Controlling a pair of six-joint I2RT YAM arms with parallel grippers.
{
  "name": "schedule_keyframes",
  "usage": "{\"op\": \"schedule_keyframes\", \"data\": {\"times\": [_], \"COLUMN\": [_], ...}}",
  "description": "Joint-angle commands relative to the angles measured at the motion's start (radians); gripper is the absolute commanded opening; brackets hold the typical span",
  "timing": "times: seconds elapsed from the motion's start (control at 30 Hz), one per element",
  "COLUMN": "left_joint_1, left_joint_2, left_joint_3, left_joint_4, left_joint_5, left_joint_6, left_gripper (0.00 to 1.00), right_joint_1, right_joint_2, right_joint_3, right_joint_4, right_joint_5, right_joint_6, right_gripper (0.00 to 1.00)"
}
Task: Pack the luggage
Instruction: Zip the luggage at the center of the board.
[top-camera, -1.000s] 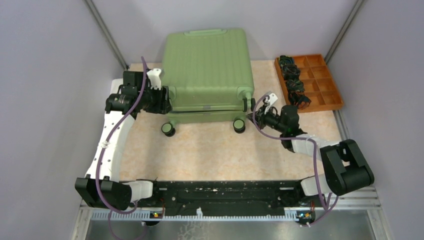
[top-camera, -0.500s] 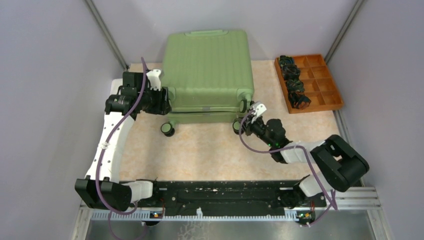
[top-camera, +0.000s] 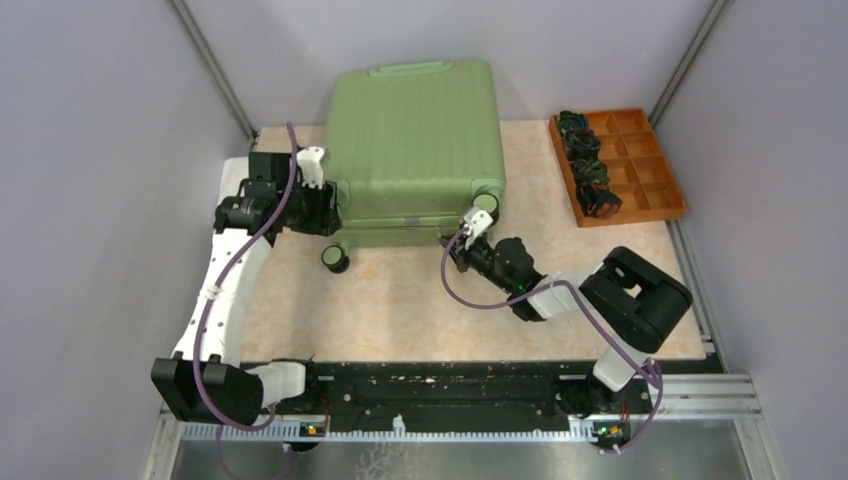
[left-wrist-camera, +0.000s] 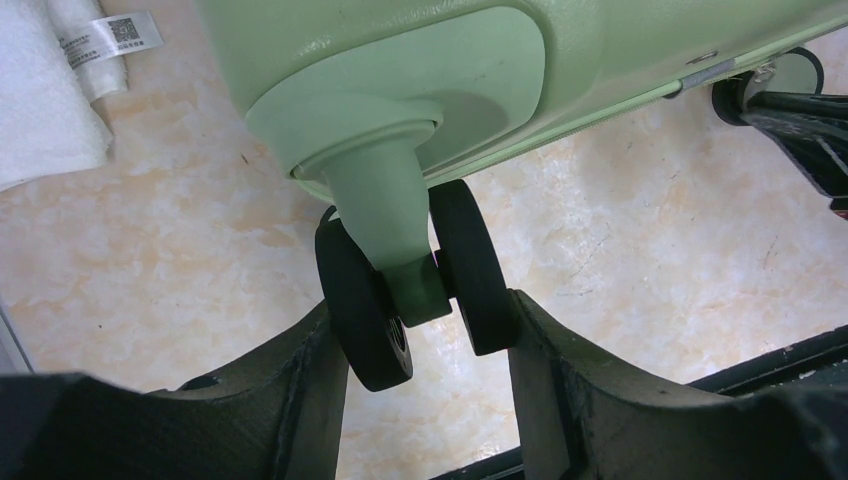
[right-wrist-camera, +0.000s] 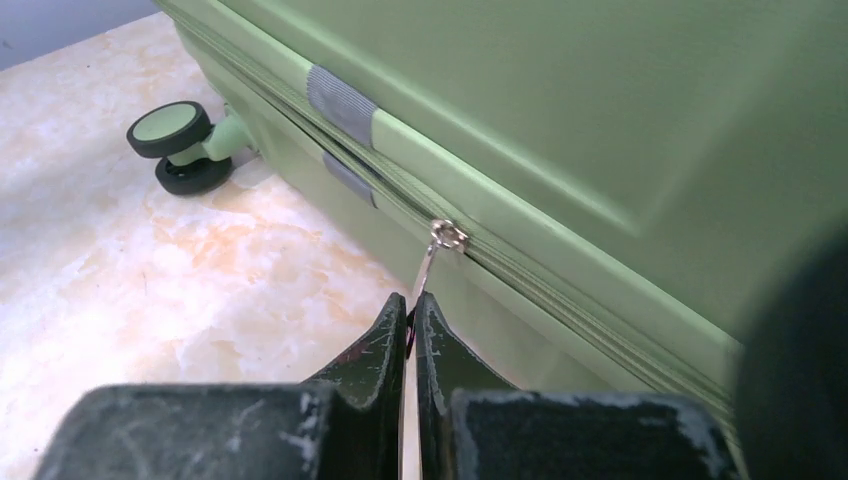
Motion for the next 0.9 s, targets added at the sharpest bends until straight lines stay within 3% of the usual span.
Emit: {"op": "schedule_keyframes", "data": {"times": [0.0,0.87], "left_joint_1": [-0.031,-0.057], "left_joint_2": [-0.059,-0.077], "left_joint_3": [0.025,-0.022], "left_joint_4": [0.197,0.195], "left_joint_5": [0.187,0.205], "left_joint_6": [0.020,0.045], "left_gripper": [0.00,0.00], "right_joint_1": [0.108,0.282], "right_joint_2": [0.051,0.439], "right_joint_3": [0.102,0.557], "right_joint_4": [0.088,0.035], "right_joint_5": [-0.135,-0.071], "right_joint_6": [0.027,0.032], "right_gripper": [0.00,0.00]}}
